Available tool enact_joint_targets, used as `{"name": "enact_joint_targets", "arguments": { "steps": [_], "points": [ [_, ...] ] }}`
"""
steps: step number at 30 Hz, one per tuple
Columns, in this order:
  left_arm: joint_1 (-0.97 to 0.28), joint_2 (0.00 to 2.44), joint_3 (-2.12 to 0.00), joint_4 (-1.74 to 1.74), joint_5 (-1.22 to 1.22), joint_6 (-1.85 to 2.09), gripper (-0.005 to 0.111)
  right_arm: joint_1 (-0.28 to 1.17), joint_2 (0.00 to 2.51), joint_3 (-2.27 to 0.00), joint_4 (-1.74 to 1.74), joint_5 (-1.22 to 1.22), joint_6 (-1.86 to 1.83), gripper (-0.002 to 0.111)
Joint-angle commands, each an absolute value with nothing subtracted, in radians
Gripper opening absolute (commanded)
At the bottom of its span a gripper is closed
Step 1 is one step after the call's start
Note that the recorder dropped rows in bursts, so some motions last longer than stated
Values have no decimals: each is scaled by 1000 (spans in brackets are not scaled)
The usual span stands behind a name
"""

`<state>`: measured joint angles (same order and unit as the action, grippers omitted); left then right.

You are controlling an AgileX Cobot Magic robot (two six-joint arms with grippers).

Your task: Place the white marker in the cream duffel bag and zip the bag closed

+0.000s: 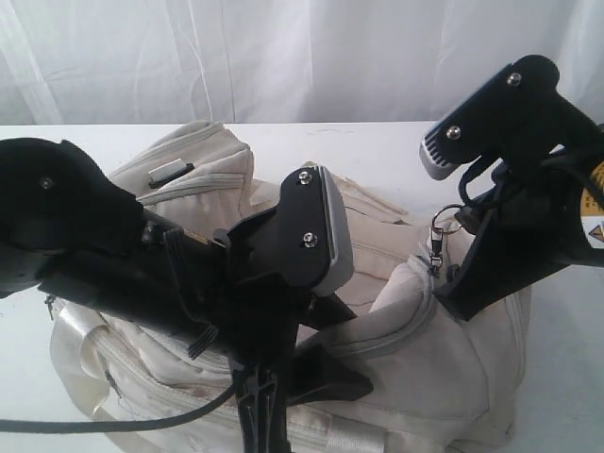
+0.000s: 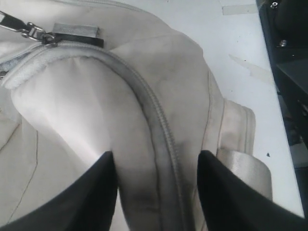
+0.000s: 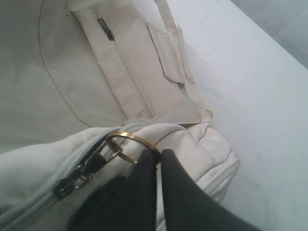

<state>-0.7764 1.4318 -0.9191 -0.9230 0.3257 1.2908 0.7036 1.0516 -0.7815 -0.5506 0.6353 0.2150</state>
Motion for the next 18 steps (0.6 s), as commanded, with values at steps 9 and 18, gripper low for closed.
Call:
{"name": "enact_joint_targets", "arguments": {
  "steps": [9,18],
  "points": [
    [-782,1437,-921,-971,307,1278,2,694,1051,-779,-598,627,185,0],
    [-782,1437,-921,-971,336,1280,0,676,1091,-779,-662,615,191,0]
  ]
}}
